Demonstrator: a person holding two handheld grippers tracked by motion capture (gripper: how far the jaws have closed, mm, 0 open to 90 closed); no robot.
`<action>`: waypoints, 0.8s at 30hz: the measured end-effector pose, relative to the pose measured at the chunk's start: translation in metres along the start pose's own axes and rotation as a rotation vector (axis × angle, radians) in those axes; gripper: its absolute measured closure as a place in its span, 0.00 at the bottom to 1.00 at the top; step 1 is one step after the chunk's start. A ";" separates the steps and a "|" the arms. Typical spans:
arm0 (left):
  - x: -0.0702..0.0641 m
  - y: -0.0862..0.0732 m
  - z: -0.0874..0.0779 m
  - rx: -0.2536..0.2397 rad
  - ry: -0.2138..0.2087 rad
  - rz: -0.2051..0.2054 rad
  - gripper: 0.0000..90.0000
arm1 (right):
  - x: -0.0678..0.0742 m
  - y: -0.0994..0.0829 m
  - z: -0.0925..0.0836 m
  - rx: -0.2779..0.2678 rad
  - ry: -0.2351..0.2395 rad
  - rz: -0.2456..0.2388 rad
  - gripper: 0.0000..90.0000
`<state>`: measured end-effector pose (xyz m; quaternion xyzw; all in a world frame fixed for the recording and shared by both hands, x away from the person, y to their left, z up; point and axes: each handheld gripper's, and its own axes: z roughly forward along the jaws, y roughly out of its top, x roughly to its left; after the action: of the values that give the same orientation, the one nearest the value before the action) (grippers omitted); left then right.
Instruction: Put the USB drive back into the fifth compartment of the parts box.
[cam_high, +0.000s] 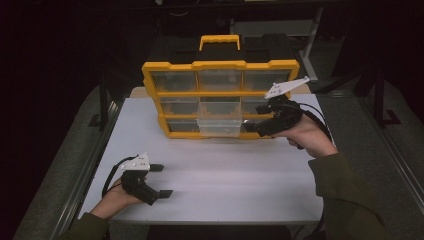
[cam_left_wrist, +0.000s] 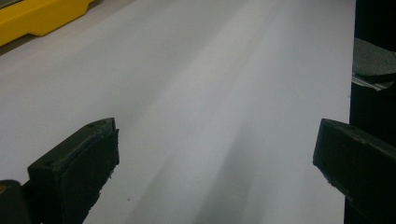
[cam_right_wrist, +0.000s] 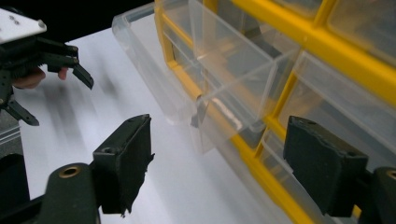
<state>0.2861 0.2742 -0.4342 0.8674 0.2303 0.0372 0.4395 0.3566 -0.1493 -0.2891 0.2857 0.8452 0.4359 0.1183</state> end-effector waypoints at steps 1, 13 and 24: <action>0.000 0.000 0.000 0.001 0.000 0.001 0.00 | 0.001 -0.003 0.001 0.001 -0.002 0.004 0.24; 0.000 0.000 0.000 0.002 0.001 -0.001 0.00 | 0.003 -0.042 0.011 -0.016 -0.010 0.040 0.17; 0.000 0.000 0.000 0.001 0.000 0.000 0.00 | 0.009 -0.078 0.023 -0.011 -0.027 0.065 0.14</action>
<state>0.2862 0.2746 -0.4341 0.8677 0.2304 0.0372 0.4389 0.3304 -0.1639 -0.3651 0.3181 0.8313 0.4405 0.1169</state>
